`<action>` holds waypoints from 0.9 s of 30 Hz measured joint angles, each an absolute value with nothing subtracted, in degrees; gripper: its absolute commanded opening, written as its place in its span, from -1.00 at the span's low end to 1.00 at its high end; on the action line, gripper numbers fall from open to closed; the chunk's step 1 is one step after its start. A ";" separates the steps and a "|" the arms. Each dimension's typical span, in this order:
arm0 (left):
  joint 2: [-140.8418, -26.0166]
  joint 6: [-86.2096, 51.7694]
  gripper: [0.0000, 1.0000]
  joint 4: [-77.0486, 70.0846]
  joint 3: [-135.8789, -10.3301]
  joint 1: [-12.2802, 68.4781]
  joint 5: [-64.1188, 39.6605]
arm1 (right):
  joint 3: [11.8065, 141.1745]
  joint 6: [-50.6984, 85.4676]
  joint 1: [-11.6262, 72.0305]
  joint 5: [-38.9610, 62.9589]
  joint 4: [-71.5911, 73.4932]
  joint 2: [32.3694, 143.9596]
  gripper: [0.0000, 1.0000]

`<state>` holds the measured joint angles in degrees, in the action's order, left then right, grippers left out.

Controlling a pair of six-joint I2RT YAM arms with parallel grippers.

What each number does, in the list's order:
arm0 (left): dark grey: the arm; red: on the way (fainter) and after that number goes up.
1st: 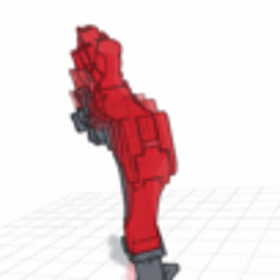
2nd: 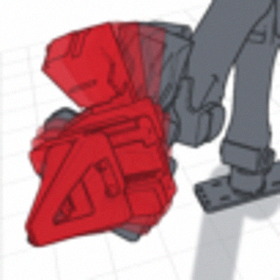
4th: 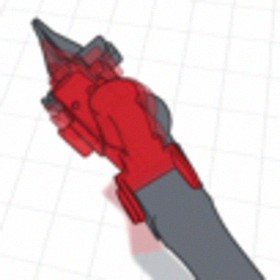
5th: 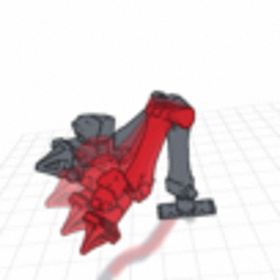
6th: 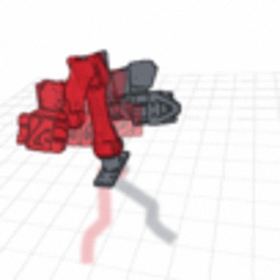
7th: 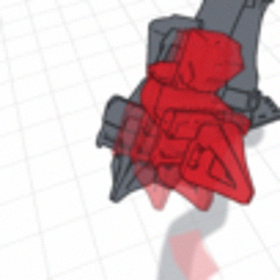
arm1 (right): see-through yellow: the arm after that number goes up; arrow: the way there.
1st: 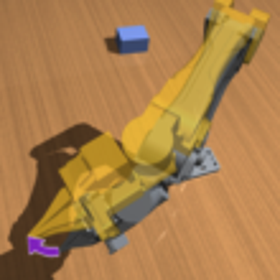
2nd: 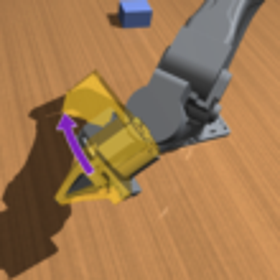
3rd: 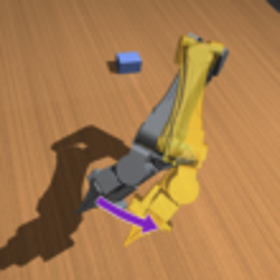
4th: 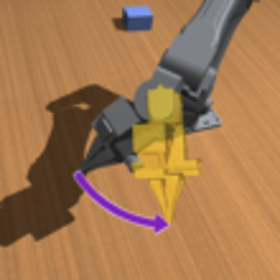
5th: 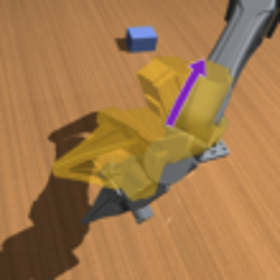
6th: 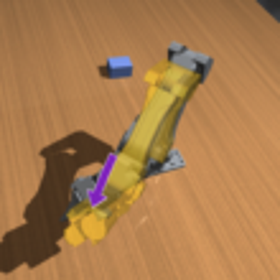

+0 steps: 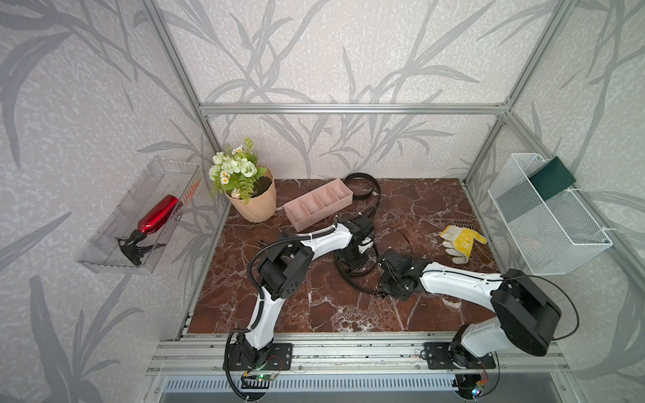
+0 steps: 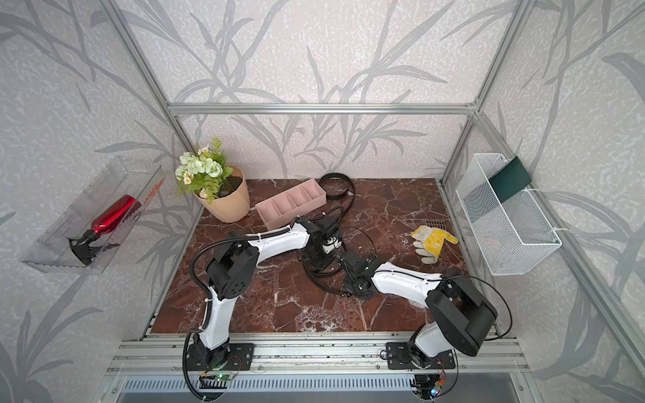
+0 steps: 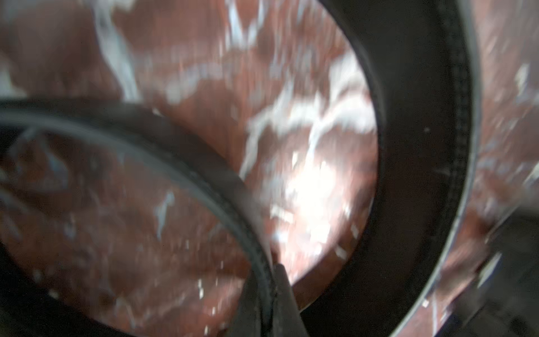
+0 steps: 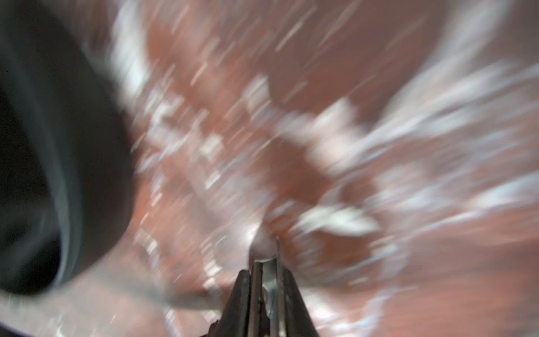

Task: Place the belts into the storage roll
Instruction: Roll the belt at the center of the board.

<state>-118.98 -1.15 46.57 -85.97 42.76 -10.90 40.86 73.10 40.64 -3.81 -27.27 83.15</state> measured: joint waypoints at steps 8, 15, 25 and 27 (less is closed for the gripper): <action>-112.16 1.26 -1.00 44.47 -75.81 44.95 -10.09 | 42.87 49.80 24.01 -9.17 -22.44 85.73 -0.96; -110.85 -0.82 -1.00 41.63 -73.56 47.29 -8.49 | 62.85 32.91 21.26 1.65 -9.23 105.91 0.06; -110.67 -2.57 -1.00 41.15 -73.30 47.37 -8.34 | 57.58 38.30 24.58 8.78 -16.84 88.58 0.27; -110.65 -2.79 -1.00 41.08 -73.28 47.37 -8.36 | 53.80 40.97 26.87 10.11 -16.64 86.74 0.26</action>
